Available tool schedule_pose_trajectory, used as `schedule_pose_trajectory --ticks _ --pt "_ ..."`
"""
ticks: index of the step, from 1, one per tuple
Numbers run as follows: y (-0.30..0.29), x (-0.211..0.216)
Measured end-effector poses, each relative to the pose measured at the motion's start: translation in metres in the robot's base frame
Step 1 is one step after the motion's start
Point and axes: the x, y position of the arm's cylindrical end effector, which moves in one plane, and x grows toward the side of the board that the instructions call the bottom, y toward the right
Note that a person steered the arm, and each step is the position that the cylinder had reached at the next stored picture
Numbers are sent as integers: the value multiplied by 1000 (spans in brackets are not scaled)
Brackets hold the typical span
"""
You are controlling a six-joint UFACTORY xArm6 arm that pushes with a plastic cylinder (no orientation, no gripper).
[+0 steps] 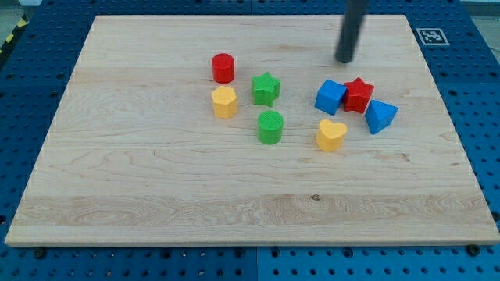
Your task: Nudge the blue triangle
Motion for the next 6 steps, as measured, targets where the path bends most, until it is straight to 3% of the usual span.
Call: schedule_pose_trajectory --ticks 1,2,3,6 --pt "48 47" --pt "46 108" --pt "34 126" --pt "10 121"
